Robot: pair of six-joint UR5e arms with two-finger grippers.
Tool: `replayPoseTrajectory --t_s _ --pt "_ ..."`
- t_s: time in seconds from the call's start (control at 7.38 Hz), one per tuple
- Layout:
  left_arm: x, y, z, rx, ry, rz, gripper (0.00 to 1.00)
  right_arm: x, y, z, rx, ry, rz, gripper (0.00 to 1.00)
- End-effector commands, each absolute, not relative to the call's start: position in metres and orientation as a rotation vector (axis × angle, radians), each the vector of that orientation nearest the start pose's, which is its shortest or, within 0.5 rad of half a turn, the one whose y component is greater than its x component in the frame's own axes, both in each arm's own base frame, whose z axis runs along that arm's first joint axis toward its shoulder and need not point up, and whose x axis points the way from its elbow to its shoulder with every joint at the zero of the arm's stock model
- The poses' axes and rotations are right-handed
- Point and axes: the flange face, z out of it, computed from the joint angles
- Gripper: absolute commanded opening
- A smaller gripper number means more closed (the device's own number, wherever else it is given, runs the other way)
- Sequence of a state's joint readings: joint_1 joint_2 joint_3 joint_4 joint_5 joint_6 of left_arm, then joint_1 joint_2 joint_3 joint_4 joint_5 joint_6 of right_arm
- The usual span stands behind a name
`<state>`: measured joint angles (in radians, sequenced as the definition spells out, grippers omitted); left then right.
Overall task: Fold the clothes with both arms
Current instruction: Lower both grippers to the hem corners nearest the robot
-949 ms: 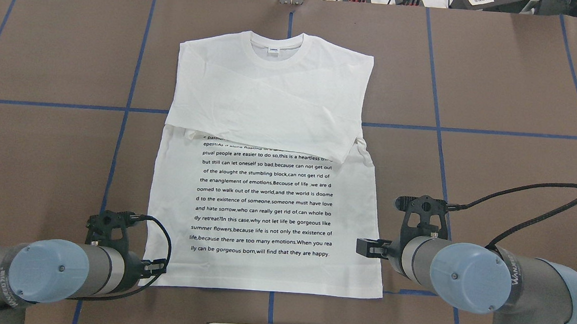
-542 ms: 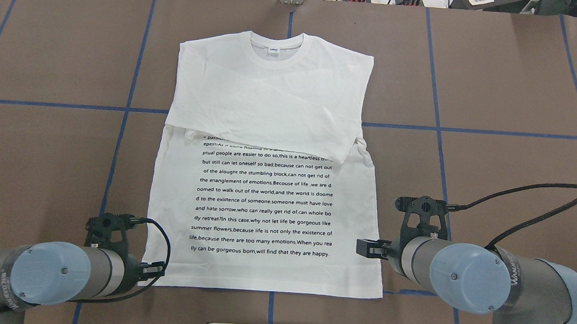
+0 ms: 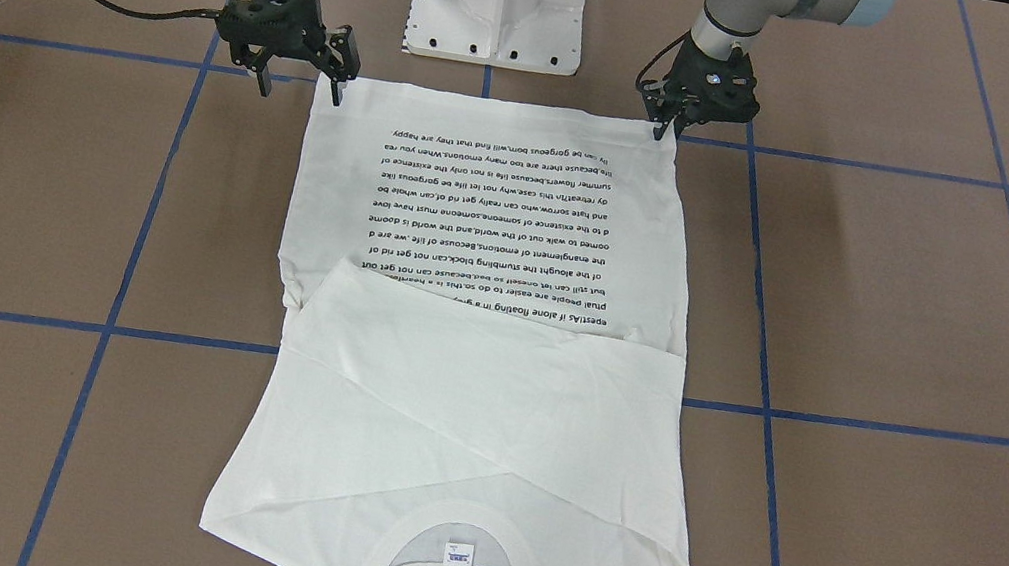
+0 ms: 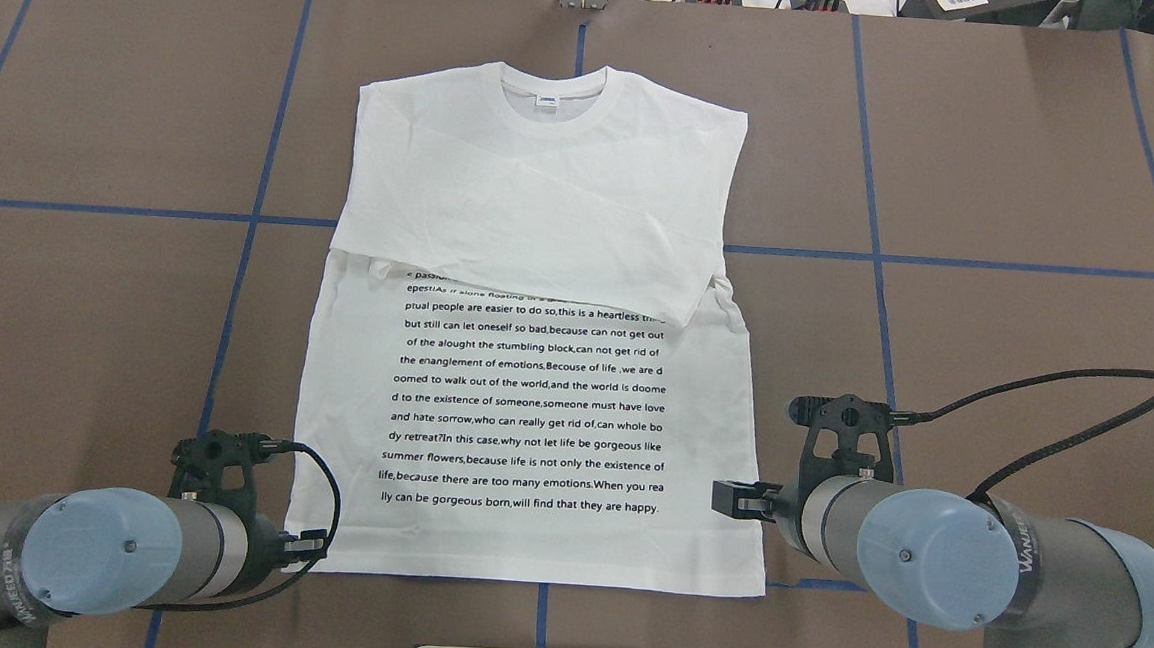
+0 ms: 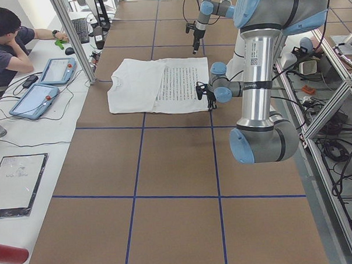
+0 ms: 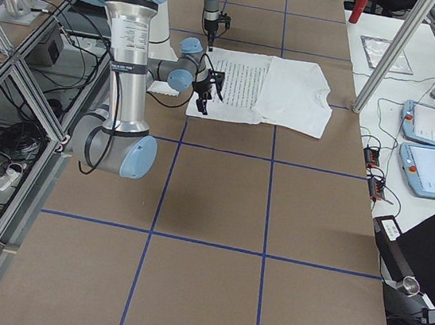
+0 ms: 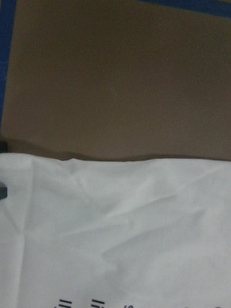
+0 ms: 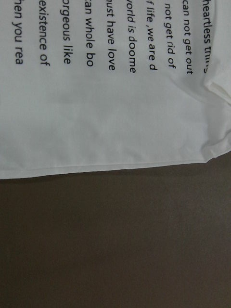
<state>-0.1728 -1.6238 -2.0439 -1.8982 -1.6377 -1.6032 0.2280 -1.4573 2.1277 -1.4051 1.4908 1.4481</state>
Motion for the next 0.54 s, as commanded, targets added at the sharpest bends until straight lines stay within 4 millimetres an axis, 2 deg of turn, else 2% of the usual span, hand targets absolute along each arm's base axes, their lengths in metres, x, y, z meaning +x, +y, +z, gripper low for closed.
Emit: replayPoseTrajectory --t_s 0.0,0.14,0.41 --pt "0.468 -0.210 0.380 -0.002 0.856 -0.158 0.00 -0.454 -0.245 0.334 0.216 -0.811 0.123 1.00" --pt "0.466 -0.210 0.377 0.001 0.863 -0.156 0.00 -0.456 -0.241 0.334 0.214 -0.812 0.119 1.00" --pt "0.445 -0.205 0.341 0.000 0.866 -0.108 0.00 -0.467 -0.223 0.335 0.222 -0.812 0.153 1.00"
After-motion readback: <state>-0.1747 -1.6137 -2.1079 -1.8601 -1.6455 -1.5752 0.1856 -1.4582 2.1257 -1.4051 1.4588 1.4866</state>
